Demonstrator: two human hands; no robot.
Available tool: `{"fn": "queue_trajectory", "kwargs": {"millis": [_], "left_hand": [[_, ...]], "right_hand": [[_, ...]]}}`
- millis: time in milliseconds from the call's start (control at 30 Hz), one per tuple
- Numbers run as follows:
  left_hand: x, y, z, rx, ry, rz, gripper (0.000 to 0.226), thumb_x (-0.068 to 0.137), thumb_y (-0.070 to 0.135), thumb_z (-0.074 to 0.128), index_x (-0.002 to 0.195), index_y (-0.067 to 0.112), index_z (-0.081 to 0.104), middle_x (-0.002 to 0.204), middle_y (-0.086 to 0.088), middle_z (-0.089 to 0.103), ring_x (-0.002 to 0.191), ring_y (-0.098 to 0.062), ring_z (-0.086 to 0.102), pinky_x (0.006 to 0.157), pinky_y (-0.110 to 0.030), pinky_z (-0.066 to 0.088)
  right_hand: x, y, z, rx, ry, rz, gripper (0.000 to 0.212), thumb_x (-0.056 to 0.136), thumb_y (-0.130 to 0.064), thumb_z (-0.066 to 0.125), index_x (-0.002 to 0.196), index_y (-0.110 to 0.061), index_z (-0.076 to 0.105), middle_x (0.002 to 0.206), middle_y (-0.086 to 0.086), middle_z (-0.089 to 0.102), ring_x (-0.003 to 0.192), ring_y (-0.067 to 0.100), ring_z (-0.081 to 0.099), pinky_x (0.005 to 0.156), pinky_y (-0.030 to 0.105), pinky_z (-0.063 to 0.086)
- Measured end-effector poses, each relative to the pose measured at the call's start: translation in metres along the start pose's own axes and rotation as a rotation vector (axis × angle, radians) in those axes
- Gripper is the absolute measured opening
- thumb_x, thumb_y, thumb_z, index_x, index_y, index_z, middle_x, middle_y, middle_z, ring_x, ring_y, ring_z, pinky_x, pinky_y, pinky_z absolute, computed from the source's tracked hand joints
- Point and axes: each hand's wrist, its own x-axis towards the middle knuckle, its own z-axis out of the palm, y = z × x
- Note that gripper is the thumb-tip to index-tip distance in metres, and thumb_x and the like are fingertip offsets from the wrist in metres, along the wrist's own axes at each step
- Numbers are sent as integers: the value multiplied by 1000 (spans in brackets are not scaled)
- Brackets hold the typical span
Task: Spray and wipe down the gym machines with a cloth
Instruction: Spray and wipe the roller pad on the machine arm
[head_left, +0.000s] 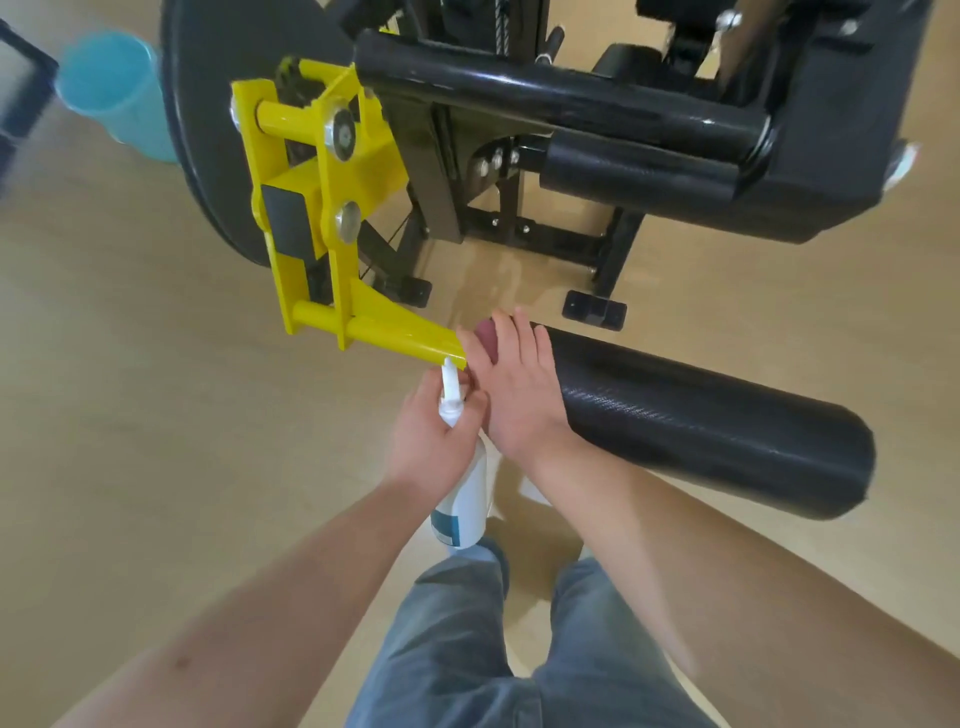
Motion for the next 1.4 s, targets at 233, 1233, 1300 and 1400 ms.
{"fn": "queue_trajectory", "kwargs": {"millis": [233, 1233, 1300, 1400], "left_hand": [[3, 7, 11, 69, -30, 20, 12, 96, 37, 60, 106, 31, 57, 104, 3, 66, 94, -12, 63, 76, -26, 44], [-57, 90, 189, 293, -340, 169, 15, 98, 45, 54, 112, 42, 48, 106, 8, 70, 99, -11, 65, 74, -29, 46], [-56, 93, 190, 315, -343, 169, 17, 99, 44, 54, 114, 41, 47, 107, 8, 69, 97, -10, 64, 72, -27, 44], [-56, 97, 189, 339, -344, 177, 18, 100, 43, 54, 115, 40, 45, 105, 7, 68, 93, -9, 62, 70, -25, 43]], "right_hand": [[-52, 54, 3, -268, 117, -181, 35, 106, -31, 40, 140, -22, 43, 126, 16, 49, 108, 37, 48, 86, 46, 40], [-261, 301, -53, -53, 119, 769, 37, 103, -43, 45, 130, -20, 57, 136, 14, 53, 125, 38, 45, 89, 50, 42], [-258, 304, -58, 68, 166, 826, 39, 104, -42, 44, 133, -19, 56, 137, 14, 53, 127, 39, 44, 94, 51, 42], [-243, 299, -68, 224, 204, 742, 44, 103, -44, 42, 140, -22, 51, 143, 13, 47, 128, 39, 43, 104, 51, 41]]}}
